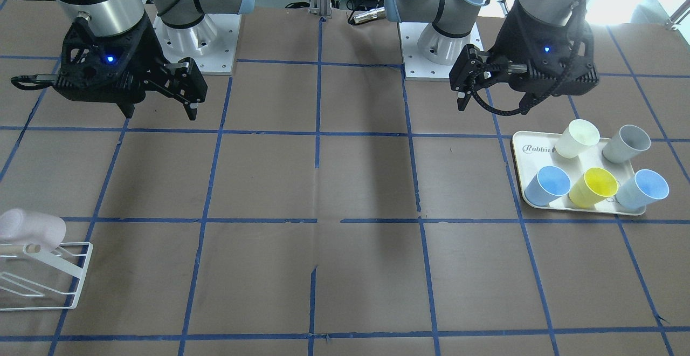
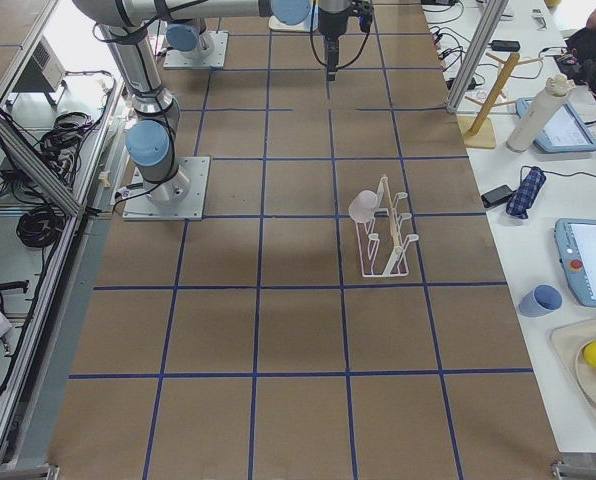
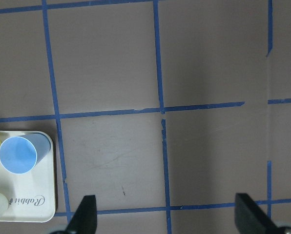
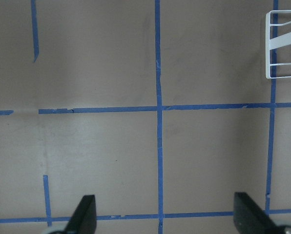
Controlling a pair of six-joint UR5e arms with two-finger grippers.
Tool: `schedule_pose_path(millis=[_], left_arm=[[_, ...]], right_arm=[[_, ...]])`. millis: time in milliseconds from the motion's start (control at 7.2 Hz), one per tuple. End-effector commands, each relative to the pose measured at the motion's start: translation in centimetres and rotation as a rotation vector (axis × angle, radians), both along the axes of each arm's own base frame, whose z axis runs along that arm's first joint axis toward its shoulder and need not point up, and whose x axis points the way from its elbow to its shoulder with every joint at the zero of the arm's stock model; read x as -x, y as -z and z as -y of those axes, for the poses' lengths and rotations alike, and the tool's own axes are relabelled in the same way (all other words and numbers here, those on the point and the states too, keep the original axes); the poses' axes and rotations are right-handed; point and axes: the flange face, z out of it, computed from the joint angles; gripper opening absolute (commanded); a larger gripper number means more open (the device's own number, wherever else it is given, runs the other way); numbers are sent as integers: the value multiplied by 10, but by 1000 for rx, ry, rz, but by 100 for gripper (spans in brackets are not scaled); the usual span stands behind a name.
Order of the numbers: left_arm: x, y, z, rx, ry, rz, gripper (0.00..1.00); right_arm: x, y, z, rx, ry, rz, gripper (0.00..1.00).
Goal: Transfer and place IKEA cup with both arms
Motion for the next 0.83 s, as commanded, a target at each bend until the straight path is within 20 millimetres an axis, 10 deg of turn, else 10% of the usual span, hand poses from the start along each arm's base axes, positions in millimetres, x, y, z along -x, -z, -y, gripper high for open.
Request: schedule_pose_path(millis=[0, 694], left_arm=[[-1, 0, 0, 0, 2, 0, 100], [-1, -3, -2, 6, 0, 0, 100]], right_arm=[[1, 0, 0, -2, 2, 0, 100], [17, -4, 5, 6, 3, -1, 100]])
